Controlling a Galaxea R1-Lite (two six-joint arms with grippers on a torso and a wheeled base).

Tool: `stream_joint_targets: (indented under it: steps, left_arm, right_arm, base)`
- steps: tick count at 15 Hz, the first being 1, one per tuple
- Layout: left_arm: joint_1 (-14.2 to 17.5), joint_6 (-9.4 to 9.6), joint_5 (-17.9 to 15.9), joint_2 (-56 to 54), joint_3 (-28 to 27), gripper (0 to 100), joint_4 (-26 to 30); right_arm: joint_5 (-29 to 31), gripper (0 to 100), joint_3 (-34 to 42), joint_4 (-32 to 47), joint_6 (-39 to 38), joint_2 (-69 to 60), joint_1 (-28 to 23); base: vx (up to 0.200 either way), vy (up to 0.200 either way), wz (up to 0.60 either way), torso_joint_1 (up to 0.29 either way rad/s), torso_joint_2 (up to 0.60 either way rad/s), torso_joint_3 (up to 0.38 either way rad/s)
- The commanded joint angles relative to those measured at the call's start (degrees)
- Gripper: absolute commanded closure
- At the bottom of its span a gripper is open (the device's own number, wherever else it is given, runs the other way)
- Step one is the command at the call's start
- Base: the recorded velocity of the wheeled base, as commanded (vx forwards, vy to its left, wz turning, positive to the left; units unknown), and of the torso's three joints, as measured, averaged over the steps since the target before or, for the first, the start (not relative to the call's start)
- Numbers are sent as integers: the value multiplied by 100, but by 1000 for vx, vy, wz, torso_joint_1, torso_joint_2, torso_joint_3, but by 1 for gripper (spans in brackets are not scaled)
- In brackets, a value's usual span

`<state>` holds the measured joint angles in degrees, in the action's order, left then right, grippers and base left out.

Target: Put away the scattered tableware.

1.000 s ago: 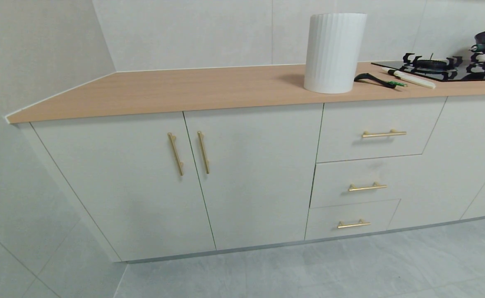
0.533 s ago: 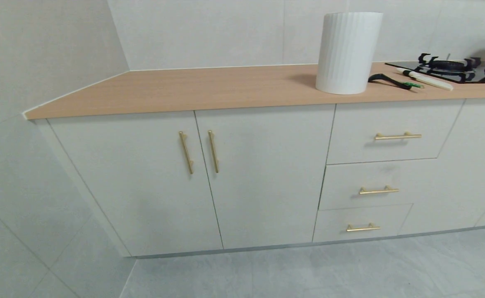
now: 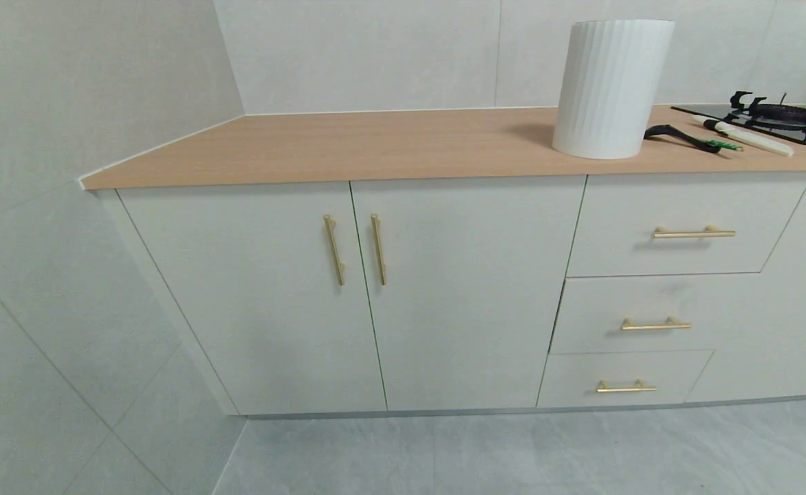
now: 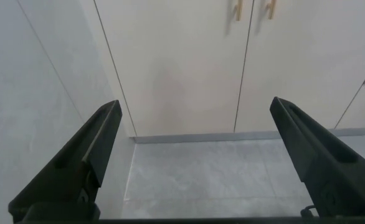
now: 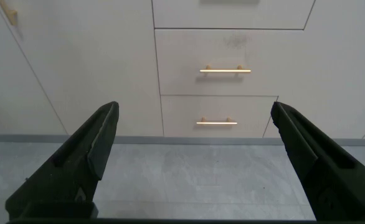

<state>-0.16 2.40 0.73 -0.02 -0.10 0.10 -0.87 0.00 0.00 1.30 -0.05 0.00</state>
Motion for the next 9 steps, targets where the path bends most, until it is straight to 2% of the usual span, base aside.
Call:
stream_joint_targets:
  steps: [1,2,9]
  left_arm:
    - [-2,6,6,2,1,0,-1]
    - [-2,6,6,2,1,0,-1]
    - [-2,6,6,2,1,0,-1]
  right_arm:
    - [-1,0,0,0,1,14,0]
    - [-1,0,0,0,1,14,0]
    - [166,0,-9,0,-34,14,0]
  base:
    - [0,0,0,0,0,0]
    - [0,0,0,0,0,0]
    - [0,-200,0,2,4,1]
